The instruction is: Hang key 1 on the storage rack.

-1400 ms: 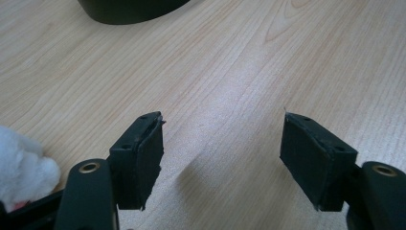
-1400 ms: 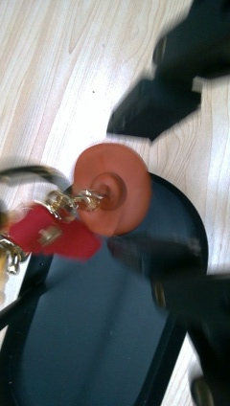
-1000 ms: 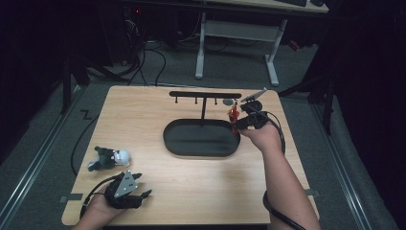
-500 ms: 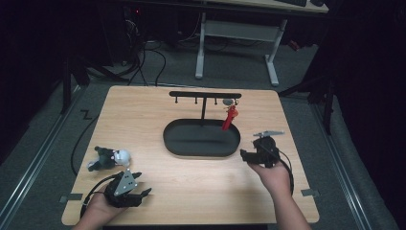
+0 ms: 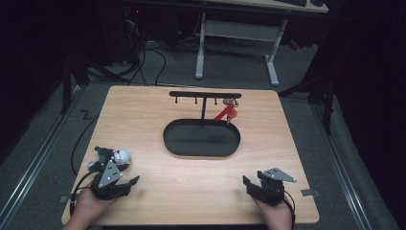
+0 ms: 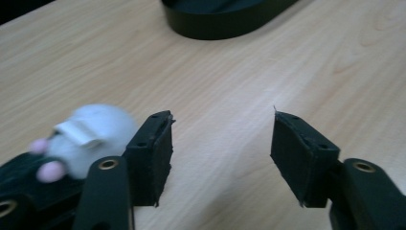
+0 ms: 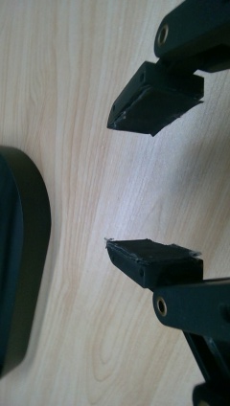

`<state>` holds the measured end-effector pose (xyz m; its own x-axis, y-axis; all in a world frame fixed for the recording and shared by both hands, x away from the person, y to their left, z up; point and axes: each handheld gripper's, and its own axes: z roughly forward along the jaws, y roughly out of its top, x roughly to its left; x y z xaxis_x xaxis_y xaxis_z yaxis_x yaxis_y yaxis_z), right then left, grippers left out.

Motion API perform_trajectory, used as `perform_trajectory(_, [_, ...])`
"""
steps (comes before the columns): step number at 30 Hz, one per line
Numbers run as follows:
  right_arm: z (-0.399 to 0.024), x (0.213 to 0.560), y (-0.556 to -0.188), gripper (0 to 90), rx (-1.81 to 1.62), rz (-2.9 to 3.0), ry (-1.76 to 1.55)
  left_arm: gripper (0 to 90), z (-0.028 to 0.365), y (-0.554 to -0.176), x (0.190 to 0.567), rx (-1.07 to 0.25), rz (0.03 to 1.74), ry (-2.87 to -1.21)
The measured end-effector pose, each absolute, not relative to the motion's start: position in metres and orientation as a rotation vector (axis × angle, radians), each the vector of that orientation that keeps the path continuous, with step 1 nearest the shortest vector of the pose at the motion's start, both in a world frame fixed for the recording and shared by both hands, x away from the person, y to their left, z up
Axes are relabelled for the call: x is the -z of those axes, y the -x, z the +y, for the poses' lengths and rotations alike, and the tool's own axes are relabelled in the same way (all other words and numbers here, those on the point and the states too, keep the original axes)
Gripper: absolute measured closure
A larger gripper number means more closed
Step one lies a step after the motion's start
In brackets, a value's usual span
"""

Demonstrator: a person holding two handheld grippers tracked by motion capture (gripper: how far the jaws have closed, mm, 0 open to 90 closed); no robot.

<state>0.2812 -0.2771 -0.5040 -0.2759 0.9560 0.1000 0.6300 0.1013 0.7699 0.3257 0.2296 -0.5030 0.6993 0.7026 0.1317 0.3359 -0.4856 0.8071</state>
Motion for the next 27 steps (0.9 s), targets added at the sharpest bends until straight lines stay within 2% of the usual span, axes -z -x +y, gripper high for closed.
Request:
perform_trajectory(6, [-0.279,0.511,-0.287,37.5,-1.005,1.978,-1.568,62.6,0.248,-0.33,0.494,-0.64,0.878,-2.024])
perform_trajectory(8, [-0.276,0.513,-0.288,37.6,-0.993,1.999,-1.575,73.4,0.269,-0.336,0.493,-0.775,1.032,-1.977])
perform_trajectory(11, [-0.27,0.512,-0.289,37.5,-0.991,2.01,-1.565,89.0,0.302,-0.346,0.495,-0.873,1.22,-1.866])
perform_trajectory(14, [-0.267,0.512,-0.289,37.3,-0.984,2.025,-1.547,89.8,0.318,-0.35,0.499,-0.91,1.3,-1.833])
perform_trajectory(17, [-0.262,0.514,-0.291,37.3,-0.981,2.047,-1.523,89.8,0.327,-0.359,0.507,-0.861,1.34,-1.833])
perform_trajectory(27, [-0.263,0.517,-0.292,37.5,-0.997,2.07,-1.552,89.8,0.274,-0.362,0.519,-0.809,1.12,-2.084])
